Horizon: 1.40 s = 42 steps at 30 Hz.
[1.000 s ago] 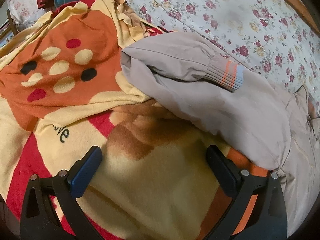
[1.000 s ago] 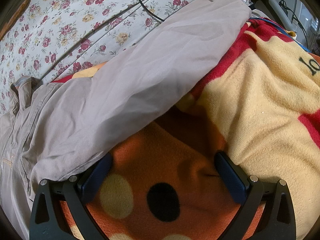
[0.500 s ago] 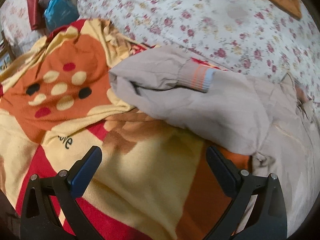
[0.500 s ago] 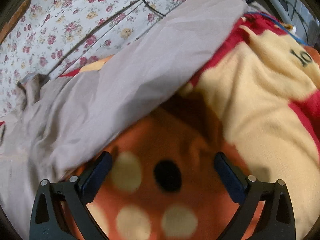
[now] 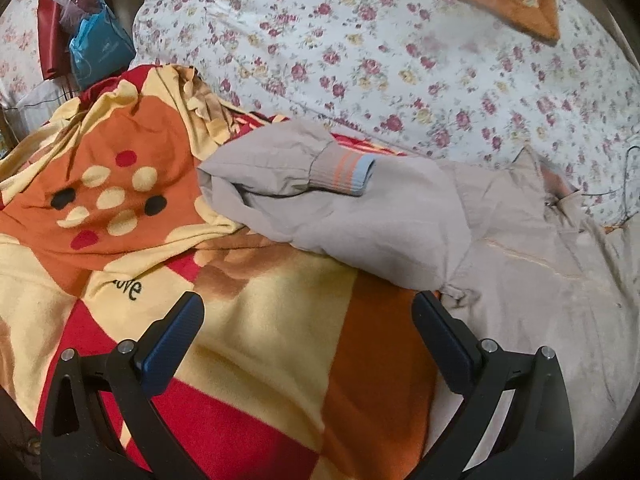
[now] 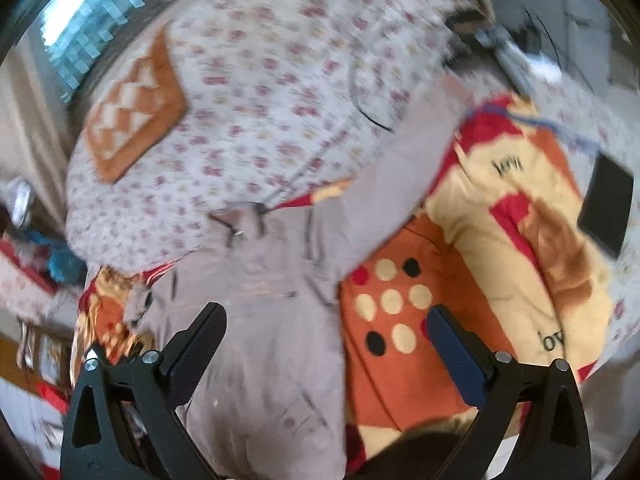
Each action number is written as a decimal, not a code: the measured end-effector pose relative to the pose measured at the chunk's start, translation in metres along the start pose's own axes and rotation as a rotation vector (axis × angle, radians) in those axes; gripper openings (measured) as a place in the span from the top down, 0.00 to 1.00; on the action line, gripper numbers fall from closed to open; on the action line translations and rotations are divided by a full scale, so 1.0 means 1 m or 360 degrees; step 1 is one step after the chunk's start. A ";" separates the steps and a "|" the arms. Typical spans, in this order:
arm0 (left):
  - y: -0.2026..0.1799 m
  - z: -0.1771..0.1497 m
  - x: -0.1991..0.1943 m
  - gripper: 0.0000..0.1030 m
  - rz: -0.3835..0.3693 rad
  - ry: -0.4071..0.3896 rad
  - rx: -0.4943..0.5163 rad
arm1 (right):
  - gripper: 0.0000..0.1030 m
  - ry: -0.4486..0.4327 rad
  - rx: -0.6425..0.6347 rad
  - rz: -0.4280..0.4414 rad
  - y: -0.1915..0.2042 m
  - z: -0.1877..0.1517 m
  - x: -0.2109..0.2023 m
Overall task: Fold large clothes
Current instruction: 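Move both tools over the beige jacket lying on the blanket, then lower the left tool toward the striped cuff of a jacket sleeve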
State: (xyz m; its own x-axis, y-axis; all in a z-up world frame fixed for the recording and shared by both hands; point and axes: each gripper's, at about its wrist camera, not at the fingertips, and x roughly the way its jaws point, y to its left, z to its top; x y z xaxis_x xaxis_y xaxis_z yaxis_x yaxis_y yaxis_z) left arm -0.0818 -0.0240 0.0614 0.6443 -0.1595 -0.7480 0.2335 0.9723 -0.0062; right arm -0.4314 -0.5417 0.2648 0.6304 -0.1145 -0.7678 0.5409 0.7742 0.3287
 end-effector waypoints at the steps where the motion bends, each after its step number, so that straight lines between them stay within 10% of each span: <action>1: 0.001 0.000 -0.004 0.00 -0.0004 -0.0010 0.0002 | 0.01 -0.0009 -0.0052 -0.0004 0.013 -0.002 -0.002; 19: -0.013 0.008 -0.018 0.00 0.0073 -0.0097 0.0014 | 0.01 0.0138 -0.0677 0.0207 0.194 -0.068 0.214; 30: -0.033 0.009 0.002 0.00 0.0140 -0.0056 0.0076 | 0.01 0.0250 -0.0608 0.0325 0.175 -0.075 0.256; 42: -0.039 0.010 0.004 0.00 0.0102 -0.0056 0.0072 | 0.03 0.0033 -0.0614 0.0210 0.174 -0.077 0.260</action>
State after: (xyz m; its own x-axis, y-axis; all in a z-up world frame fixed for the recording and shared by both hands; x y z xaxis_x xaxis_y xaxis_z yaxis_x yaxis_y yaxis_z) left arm -0.0813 -0.0641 0.0652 0.6839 -0.1037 -0.7222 0.2232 0.9721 0.0718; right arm -0.2163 -0.3891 0.0803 0.6668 0.0111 -0.7452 0.2052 0.9585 0.1979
